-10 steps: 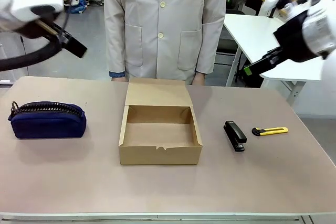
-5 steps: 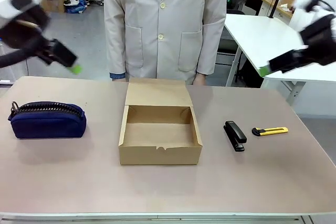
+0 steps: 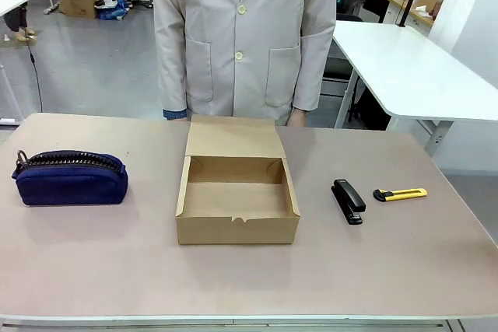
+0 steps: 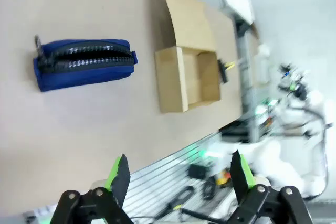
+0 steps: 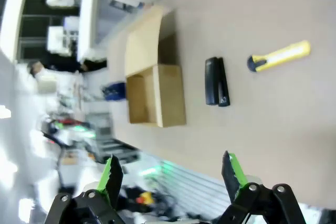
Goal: Pack the item into the box.
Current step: Pick up the item indicated by the person and place it inside the Mailer Box.
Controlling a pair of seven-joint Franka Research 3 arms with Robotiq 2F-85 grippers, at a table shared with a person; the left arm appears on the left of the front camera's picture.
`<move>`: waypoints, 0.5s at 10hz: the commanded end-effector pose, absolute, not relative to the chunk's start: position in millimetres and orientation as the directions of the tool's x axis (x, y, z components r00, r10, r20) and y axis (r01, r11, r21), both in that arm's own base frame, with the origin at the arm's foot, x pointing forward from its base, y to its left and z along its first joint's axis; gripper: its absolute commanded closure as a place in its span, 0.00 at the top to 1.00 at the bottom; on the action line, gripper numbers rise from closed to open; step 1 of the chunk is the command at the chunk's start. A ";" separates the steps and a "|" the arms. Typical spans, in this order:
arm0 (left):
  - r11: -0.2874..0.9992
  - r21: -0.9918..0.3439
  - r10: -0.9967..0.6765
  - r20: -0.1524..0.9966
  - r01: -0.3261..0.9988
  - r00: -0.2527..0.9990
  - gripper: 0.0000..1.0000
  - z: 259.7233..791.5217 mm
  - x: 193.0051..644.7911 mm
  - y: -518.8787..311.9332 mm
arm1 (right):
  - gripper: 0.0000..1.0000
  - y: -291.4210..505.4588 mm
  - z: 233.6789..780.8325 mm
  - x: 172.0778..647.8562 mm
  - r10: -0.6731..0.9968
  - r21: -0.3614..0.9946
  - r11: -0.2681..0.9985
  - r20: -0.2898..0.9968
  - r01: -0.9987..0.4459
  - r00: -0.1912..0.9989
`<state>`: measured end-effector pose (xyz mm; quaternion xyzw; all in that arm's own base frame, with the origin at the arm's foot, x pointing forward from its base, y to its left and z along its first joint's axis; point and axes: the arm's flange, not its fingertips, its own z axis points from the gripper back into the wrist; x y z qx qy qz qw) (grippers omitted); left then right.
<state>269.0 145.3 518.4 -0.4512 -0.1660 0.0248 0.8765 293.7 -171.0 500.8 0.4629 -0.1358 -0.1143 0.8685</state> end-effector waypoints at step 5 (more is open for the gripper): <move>0.592 -0.799 0.193 0.269 0.106 0.944 1.00 518.4 269.0 145.3 | 1.00 -192.8 487.9 293.6 -0.415 0.886 0.435 0.038 0.162 0.909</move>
